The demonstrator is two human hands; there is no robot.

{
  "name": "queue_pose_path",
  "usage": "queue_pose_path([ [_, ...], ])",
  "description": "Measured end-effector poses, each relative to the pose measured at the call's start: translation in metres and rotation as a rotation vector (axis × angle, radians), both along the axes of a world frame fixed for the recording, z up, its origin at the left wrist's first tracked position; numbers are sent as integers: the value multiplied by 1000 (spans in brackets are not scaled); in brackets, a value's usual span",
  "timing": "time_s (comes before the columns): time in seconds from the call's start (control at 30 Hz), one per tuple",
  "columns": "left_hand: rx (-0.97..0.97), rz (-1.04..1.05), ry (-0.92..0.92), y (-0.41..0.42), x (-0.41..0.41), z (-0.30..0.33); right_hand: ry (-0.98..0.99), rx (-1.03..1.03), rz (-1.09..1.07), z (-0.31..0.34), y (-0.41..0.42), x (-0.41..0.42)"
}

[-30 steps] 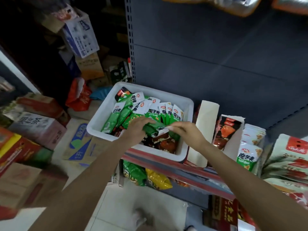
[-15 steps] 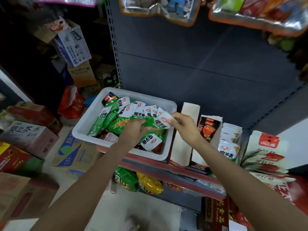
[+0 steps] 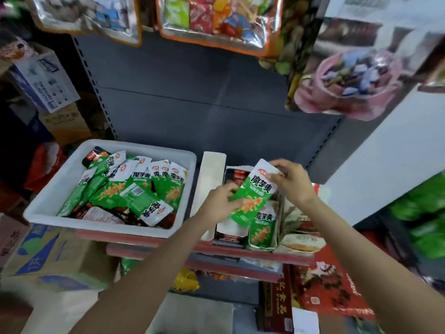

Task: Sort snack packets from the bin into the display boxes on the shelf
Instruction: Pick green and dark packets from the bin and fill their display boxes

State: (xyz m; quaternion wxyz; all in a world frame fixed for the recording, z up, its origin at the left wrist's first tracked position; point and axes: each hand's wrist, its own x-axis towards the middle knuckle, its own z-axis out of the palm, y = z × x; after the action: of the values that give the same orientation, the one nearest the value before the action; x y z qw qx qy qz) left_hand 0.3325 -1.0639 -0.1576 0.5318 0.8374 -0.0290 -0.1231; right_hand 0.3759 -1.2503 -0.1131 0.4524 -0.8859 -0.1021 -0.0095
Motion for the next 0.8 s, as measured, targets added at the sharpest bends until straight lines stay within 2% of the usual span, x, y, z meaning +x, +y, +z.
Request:
queue_pose_path([
  [0.17,-3,-8,107,-20,4,-21,-24,-347,46,-2,-29,6],
  [0.4,-104,22,245,-42,11,-28,30,-590,142,-22,-14,5],
  [0.53,-103,53,215,-48,17,-32,78,-775,173,-31,-8,4],
  [0.8,-135,70,156,-42,20,-27,55,-1010,247,-40,-7,9],
])
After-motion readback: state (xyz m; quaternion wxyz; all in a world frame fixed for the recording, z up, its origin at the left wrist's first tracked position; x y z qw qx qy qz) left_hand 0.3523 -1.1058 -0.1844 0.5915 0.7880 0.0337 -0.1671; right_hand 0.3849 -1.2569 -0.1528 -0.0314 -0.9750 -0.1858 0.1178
